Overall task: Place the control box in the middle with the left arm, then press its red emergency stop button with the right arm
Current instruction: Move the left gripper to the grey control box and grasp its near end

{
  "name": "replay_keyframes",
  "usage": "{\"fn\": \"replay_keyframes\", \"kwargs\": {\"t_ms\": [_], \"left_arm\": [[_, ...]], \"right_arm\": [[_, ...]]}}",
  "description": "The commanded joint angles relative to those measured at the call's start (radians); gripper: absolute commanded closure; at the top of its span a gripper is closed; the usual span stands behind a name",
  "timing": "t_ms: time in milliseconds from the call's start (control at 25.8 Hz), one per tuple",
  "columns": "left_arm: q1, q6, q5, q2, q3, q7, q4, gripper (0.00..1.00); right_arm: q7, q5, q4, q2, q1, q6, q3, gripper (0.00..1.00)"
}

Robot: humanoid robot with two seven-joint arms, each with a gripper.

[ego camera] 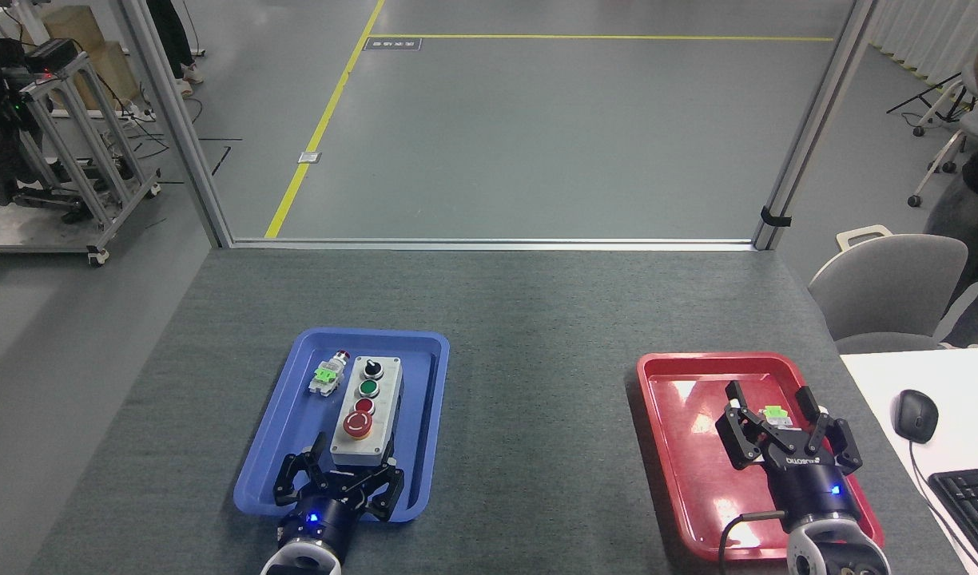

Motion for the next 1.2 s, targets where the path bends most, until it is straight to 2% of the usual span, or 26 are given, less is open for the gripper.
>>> {"fn": "replay_keyframes", "kwargs": {"t_ms": [0,271,619,1161], "left_arm": [[-0.013,0.016,0.000,0.000,0.000,-0.002,0.018,0.01],[-0.014,0.025,-0.001,-0.002,0.000,-0.004,0.029,0.01],[-0.073,0.053,0.000,-0.007,-0.002,-0.004,0.144,0.01],[-0.180,0.062,0.008,-0.069,-0.002,0.002,0.322,0.01]], "right_arm": [[0.001,0.000,0.000,0.000,-0.001,-0.003,0.000,0.01],[0.001,0.000,0.000,0.000,-0.003,-0.001,0.000,0.01],[0.001,0.000,0.000,0.009,-0.003,-0.001,0.000,0.01],[0.000,0.000,0.000,0.008,-0.001,-0.001,-0.002,0.01]]}}
